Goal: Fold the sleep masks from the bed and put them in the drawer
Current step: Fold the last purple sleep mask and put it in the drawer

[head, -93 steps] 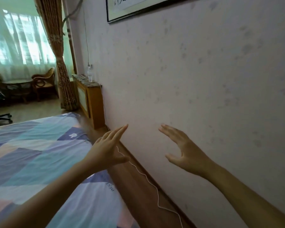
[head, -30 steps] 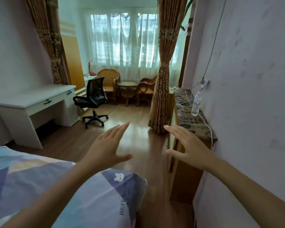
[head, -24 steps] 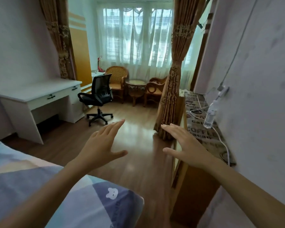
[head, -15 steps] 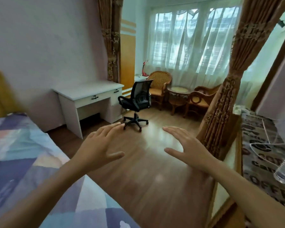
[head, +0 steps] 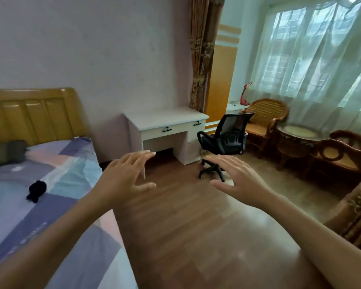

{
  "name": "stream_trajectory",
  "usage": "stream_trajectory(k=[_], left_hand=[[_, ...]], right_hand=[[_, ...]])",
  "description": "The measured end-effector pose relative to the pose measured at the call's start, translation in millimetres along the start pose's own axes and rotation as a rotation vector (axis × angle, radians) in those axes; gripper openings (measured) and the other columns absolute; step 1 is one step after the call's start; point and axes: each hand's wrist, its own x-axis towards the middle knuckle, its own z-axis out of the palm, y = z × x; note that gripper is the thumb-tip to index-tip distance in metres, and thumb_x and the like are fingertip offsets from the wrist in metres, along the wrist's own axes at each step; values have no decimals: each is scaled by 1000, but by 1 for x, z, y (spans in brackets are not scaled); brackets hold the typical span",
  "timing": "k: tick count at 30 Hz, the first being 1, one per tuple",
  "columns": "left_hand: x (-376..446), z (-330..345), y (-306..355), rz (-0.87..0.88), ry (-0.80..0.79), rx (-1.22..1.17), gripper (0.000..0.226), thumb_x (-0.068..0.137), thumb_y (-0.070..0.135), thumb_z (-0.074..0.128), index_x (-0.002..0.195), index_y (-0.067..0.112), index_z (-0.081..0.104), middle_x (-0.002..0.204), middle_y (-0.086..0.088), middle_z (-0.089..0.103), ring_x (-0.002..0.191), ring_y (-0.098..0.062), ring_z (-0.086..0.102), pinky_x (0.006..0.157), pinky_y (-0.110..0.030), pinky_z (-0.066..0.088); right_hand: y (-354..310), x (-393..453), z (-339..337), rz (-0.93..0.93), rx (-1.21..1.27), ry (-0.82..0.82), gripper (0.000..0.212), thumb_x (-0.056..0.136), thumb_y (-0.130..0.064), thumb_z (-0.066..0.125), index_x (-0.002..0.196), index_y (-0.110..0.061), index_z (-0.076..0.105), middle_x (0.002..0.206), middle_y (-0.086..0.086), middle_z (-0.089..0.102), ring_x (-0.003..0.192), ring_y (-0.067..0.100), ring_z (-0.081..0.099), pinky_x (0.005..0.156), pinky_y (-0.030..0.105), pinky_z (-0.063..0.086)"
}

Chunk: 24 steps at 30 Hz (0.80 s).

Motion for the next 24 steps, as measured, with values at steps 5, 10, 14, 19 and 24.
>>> stream_trajectory(k=[5,10,14,19,24], left_hand=[[35,31,-24,-246,11,81,83,79,66,53,146,37,14,155,10,25,139,-15,28,108,-40,30],[66,44,-40,-462,14,157,82,80,63,56,146,36,16,154,10,27,139,-15,28,107,-38,30],[91,43,-54,-615,13,233,80,81,63,55,146,34,18,154,11,27,138,-14,29,109,-38,29],[92,49,-82,-727,-39,288,81,83,61,54,148,33,16,154,12,24,138,-14,27,108,-37,30],[87,57,-144,-807,-37,385,79,81,60,57,146,34,22,150,13,32,133,-12,32,99,-32,31]], right_hand=[[47,98,38,-199,59,-49,63,89,-51,53,145,-42,25,148,-5,42,140,9,27,109,29,22],[72,195,70,-441,116,-101,63,90,-48,55,146,-37,28,146,-1,46,138,13,32,107,27,24],[77,261,98,-610,178,-107,62,90,-44,57,145,-31,32,145,-1,47,139,15,34,110,30,25],[53,330,155,-750,302,-167,60,89,-40,60,143,-25,38,142,1,50,136,20,39,109,36,30],[7,397,221,-888,391,-186,58,88,-42,59,141,-23,42,132,2,59,123,21,51,98,31,38]])
